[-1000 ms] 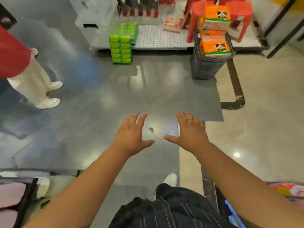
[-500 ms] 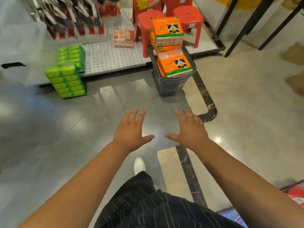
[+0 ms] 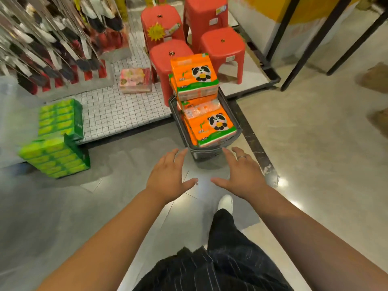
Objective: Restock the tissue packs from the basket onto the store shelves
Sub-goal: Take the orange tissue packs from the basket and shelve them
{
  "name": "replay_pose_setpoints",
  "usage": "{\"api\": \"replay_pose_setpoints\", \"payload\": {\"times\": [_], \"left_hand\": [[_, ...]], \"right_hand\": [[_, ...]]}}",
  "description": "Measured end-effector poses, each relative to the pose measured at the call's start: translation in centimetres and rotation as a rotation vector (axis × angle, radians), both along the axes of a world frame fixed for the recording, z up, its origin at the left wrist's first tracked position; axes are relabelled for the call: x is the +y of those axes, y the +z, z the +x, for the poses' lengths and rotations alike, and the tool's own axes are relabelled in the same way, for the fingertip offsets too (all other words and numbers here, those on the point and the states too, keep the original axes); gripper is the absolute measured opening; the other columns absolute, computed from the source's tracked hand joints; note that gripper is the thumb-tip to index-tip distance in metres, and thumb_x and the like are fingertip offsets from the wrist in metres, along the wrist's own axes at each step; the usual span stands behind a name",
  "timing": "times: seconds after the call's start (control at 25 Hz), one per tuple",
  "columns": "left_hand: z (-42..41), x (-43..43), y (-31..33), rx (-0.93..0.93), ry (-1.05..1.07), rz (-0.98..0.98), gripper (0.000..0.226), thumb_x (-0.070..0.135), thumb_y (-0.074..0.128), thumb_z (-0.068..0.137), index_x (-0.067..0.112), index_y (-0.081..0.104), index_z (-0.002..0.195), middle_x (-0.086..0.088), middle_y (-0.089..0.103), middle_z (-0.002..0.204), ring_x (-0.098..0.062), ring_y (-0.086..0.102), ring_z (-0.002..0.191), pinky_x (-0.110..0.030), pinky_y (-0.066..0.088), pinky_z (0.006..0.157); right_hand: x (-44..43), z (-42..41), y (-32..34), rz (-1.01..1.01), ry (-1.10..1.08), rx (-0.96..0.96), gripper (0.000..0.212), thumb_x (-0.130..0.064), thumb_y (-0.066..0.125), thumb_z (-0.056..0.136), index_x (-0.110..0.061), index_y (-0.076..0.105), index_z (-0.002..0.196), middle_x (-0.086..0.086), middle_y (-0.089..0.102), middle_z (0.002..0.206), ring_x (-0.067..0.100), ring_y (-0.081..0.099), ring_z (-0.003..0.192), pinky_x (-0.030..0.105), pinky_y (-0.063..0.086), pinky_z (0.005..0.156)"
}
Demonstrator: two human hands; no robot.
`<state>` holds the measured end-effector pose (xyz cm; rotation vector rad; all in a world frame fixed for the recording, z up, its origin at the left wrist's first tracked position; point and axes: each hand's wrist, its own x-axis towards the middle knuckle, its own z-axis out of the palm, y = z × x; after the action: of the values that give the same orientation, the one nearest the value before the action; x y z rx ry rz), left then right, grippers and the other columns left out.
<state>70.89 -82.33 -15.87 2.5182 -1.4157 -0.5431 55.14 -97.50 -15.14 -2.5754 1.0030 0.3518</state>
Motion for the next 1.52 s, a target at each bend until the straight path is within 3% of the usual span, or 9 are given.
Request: {"api": "replay_pose_setpoints", "payload": {"times": [0.28,0.48,0.76,0.96,1.12,1.2,1.28,1.4,1.52], "left_hand": [[8.7,-14.9,-3.8,0.045,0.141,0.054,0.089,0.063,0.054,0.085,0.024,0.011,0.153,-0.004,0.022,0.158,-0.024,0.025,0.143,-0.039,0.025,0.115],[16.8,-22.1,-8.2,0.126,0.196,0.082,0.088,0.06,0.059,0.084,0.023,0.017,0.152,-0.005,0.028,0.154,-0.024,0.03,0.139,-0.04,0.031,0.112],[25.0,-30.3,-22.0,0.222,0.3,0.174,0.09,0.063,0.06,0.079,0.021,0.022,0.149,-0.011,0.031,0.151,-0.032,0.032,0.137,-0.051,0.034,0.11],[26.0,-32.9,-33.1,0.242,0.453,0.235,0.096,0.068,0.056,0.079,0.022,0.017,0.152,-0.014,0.013,0.159,-0.034,0.015,0.145,-0.049,0.023,0.115],[26.1,-32.8,-42.0,0.165,0.57,0.228,0.096,0.076,0.047,0.073,0.023,0.025,0.15,-0.016,0.007,0.159,-0.04,0.011,0.143,-0.053,0.021,0.113],[25.8,-32.4,-44.4,0.081,0.615,0.157,0.094,0.072,0.054,0.075,0.019,0.03,0.149,-0.02,0.008,0.157,-0.044,0.012,0.141,-0.052,0.02,0.113],[25.7,-32.2,-45.6,0.144,0.716,0.086,0.099,0.068,0.063,0.07,0.021,0.028,0.149,-0.019,0.007,0.157,-0.04,0.015,0.143,-0.045,0.022,0.114],[26.1,-32.2,-46.5,0.262,0.818,-0.005,0.107,0.059,0.072,0.062,0.023,0.023,0.15,-0.016,0.028,0.148,-0.03,0.034,0.135,-0.039,0.033,0.107],[26.7,-31.9,-46.9,0.26,0.823,-0.083,0.112,0.06,0.073,0.058,0.02,0.023,0.151,-0.015,0.038,0.138,-0.025,0.037,0.13,-0.035,0.034,0.106]], "right_hand": [[-17.7,9.5,-2.4,0.053,0.05,0.018,0.096,-0.071,0.059,0.077,-0.027,0.019,0.152,0.006,0.023,0.158,0.029,0.028,0.142,0.044,0.032,0.113],[-26.7,16.7,-7.7,0.089,0.013,0.026,0.095,-0.067,0.066,0.074,-0.024,0.026,0.149,0.009,0.035,0.152,0.032,0.037,0.135,0.046,0.038,0.106],[-37.5,24.3,-21.0,0.171,-0.051,0.065,0.097,-0.062,0.068,0.077,-0.021,0.023,0.152,0.011,0.026,0.155,0.032,0.026,0.141,0.045,0.033,0.11],[-42.9,26.2,-32.9,0.147,-0.049,0.054,0.096,-0.064,0.067,0.075,-0.017,0.028,0.15,0.013,0.028,0.152,0.036,0.034,0.134,0.048,0.038,0.104],[-45.8,26.2,-42.5,0.138,-0.07,0.008,0.108,-0.074,0.061,0.066,-0.02,0.024,0.152,0.014,0.01,0.159,0.036,0.024,0.143,0.049,0.037,0.108],[-46.7,25.9,-45.3,0.169,-0.093,-0.015,0.114,-0.079,0.056,0.061,-0.024,0.019,0.153,0.013,0.008,0.159,0.034,0.025,0.142,0.047,0.039,0.107],[-47.1,25.7,-47.1,0.239,-0.12,-0.047,0.116,-0.076,0.061,0.06,-0.027,0.014,0.154,0.01,0.014,0.158,0.03,0.031,0.14,0.04,0.037,0.106],[-47.3,25.4,-48.2,0.302,-0.146,-0.142,0.117,-0.07,0.069,0.06,-0.024,0.016,0.154,0.003,0.029,0.154,0.017,0.031,0.139,0.021,0.025,0.103],[-47.3,25.6,-48.2,0.346,-0.15,-0.199,0.118,-0.07,0.069,0.057,-0.023,0.019,0.153,0.002,0.034,0.152,0.015,0.033,0.137,0.02,0.025,0.104]]}}
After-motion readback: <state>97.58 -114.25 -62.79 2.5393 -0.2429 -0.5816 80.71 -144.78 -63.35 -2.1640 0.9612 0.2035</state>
